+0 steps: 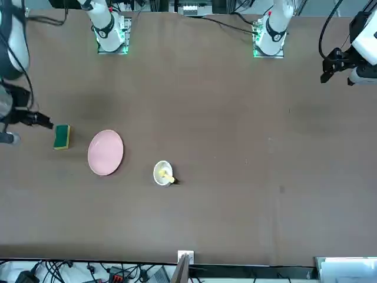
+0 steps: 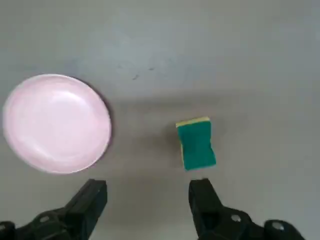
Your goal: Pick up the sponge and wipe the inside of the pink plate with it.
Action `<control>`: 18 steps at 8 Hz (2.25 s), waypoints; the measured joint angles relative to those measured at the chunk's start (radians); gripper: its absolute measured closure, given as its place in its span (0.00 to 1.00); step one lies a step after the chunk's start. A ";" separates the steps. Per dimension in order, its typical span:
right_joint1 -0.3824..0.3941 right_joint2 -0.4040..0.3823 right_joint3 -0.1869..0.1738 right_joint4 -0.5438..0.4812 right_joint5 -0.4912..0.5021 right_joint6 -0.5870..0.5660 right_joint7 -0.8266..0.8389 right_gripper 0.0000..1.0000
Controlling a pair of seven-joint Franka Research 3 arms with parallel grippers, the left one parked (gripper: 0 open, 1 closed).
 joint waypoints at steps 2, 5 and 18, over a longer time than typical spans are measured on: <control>-0.056 0.054 -0.001 -0.111 -0.001 0.161 -0.102 0.00; -0.132 0.129 -0.001 -0.215 -0.001 0.363 -0.227 0.00; -0.192 0.272 0.017 -0.230 -0.001 0.460 -0.294 0.18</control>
